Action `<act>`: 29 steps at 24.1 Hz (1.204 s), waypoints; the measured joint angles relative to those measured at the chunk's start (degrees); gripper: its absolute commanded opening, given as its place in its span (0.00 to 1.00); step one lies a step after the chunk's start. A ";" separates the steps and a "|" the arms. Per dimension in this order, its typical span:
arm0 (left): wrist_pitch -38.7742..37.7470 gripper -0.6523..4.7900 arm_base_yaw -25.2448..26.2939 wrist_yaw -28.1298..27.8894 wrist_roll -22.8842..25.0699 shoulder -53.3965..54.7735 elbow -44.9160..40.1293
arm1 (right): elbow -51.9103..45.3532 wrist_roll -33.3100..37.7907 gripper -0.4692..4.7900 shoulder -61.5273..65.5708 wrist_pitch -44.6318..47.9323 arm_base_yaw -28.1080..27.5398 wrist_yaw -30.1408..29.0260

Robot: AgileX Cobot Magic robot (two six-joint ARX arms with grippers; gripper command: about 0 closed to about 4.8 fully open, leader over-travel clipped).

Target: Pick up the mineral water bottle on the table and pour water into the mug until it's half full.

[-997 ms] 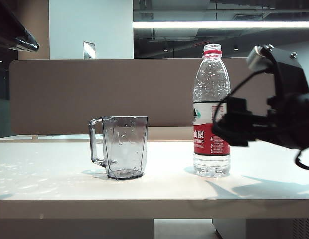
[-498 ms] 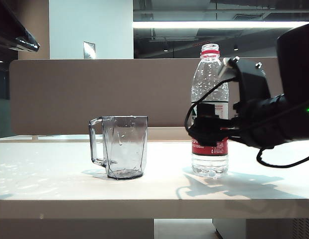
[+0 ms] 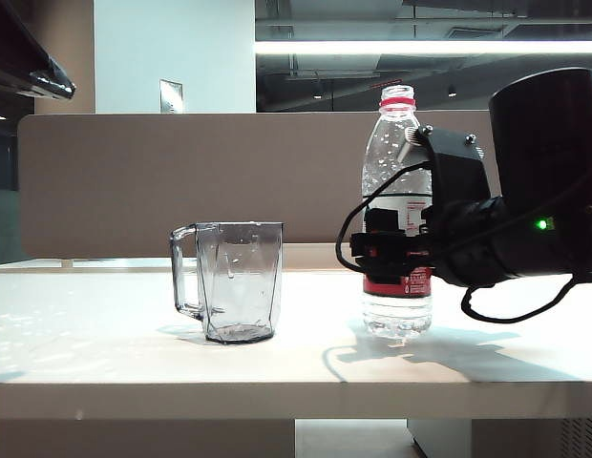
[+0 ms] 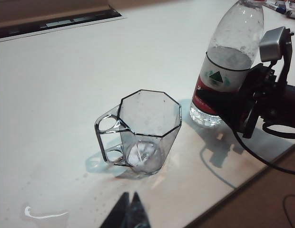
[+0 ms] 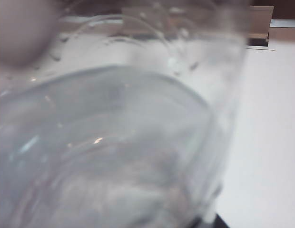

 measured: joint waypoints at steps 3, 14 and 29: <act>0.00 0.11 0.00 0.00 0.00 0.00 0.00 | 0.00 0.02 0.55 0.00 0.00 -0.02 0.04; 0.00 0.11 0.00 0.00 0.00 0.00 0.00 | -0.04 -10.43 0.46 -2.78 -4.39 0.00 0.11; 0.02 0.11 0.00 -0.02 0.00 0.00 0.00 | 6.84 -45.53 0.47 -13.79 -32.02 -0.02 10.23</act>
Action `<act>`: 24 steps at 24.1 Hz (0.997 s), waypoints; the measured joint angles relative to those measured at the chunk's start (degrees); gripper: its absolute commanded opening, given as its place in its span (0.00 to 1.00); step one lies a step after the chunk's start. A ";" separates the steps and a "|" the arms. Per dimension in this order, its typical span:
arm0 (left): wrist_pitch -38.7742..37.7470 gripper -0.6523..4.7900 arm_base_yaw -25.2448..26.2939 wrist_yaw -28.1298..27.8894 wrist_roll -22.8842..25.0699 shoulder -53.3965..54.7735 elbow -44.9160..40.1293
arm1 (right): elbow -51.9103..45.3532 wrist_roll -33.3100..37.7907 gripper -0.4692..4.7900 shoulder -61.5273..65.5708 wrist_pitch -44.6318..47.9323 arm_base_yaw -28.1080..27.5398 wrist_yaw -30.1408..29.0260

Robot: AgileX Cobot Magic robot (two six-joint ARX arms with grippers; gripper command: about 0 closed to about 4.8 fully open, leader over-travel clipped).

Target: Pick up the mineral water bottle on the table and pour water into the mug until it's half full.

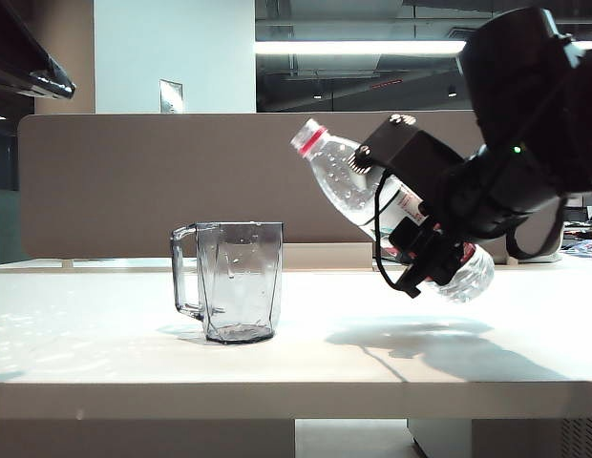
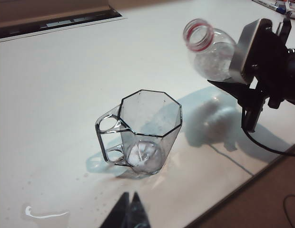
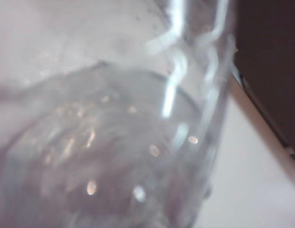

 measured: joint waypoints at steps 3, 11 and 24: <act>-0.02 0.11 0.00 0.02 0.00 0.02 0.00 | 1.99 -5.79 0.47 0.00 -1.42 0.00 0.74; -0.02 0.11 0.00 0.02 0.00 0.02 0.00 | 6.03 -22.32 0.47 -0.02 -1.90 0.00 4.52; -0.02 0.11 0.00 0.02 0.00 0.00 0.00 | 6.23 -39.98 0.47 -0.02 -1.81 0.00 4.55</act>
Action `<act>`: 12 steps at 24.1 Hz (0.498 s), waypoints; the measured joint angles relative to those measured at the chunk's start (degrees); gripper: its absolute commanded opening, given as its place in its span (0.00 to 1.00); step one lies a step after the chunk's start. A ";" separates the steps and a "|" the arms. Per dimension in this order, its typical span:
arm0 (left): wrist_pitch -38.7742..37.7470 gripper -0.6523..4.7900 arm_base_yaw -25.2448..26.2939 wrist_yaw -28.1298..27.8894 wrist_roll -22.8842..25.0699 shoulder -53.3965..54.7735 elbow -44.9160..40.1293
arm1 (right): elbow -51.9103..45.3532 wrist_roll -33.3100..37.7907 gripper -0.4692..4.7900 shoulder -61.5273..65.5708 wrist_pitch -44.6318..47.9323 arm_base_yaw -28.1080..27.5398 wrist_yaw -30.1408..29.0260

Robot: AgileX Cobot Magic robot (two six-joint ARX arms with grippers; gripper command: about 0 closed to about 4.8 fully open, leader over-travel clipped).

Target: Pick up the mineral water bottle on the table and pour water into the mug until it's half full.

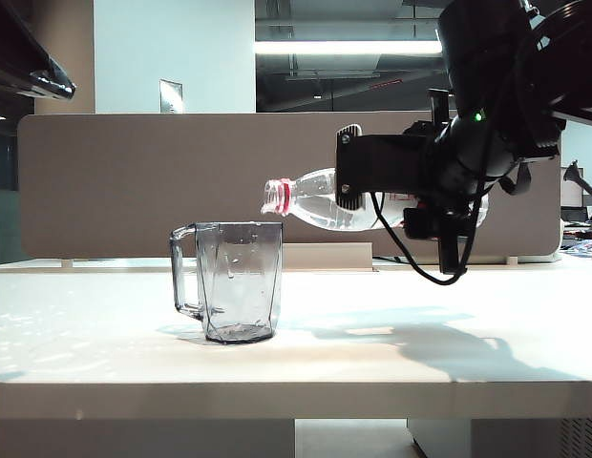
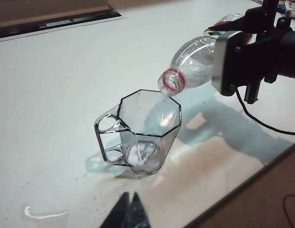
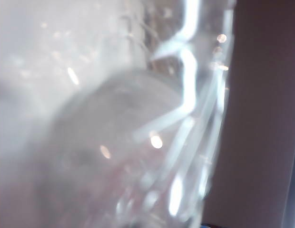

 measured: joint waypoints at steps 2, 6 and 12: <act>0.00 0.11 0.00 0.00 0.00 0.02 0.00 | 0.00 -0.74 0.47 0.02 0.09 0.00 0.02; 0.00 0.11 0.00 0.00 0.00 0.02 0.00 | 0.04 -3.78 0.47 0.00 3.34 0.00 0.04; 0.00 0.11 0.00 0.00 0.00 0.00 0.00 | 0.26 -5.09 0.47 0.00 5.01 0.00 0.42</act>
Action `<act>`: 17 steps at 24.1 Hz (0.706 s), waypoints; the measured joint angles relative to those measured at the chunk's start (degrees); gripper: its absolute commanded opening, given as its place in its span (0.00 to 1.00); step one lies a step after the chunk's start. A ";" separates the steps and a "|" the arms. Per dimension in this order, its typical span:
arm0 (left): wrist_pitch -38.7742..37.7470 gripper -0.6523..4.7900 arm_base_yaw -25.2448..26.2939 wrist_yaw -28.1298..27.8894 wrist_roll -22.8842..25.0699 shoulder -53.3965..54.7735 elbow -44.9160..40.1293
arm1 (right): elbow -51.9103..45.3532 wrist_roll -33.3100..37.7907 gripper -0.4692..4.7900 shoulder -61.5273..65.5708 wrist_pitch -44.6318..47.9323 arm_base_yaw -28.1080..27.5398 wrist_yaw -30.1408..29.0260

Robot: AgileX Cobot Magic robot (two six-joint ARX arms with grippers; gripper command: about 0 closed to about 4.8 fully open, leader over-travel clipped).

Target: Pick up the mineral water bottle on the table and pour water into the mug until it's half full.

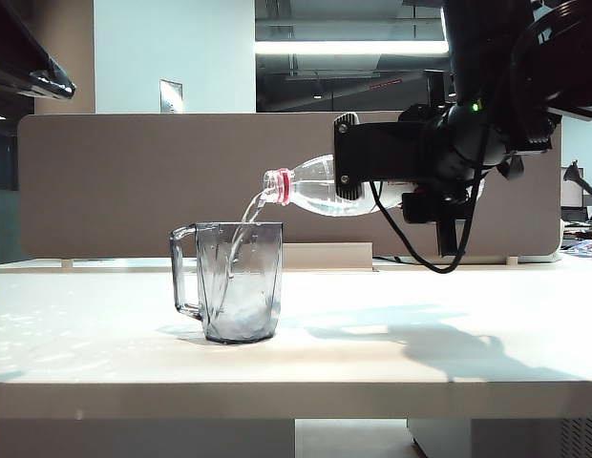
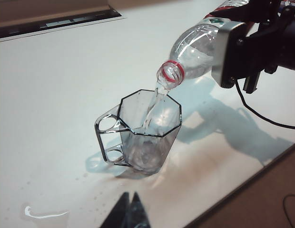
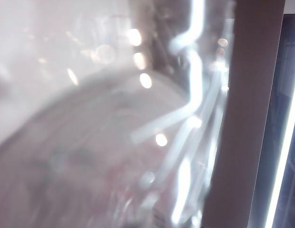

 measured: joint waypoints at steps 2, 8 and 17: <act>0.00 0.11 0.00 0.00 0.00 0.00 0.00 | -0.02 -0.17 0.47 0.00 -0.07 0.00 0.11; 0.00 0.11 0.00 0.00 0.00 0.00 0.00 | 0.28 -2.80 0.47 0.02 -0.15 0.00 0.20; 0.00 0.11 0.00 0.00 0.00 0.00 0.00 | 3.54 -3.13 0.47 0.00 0.39 0.00 0.59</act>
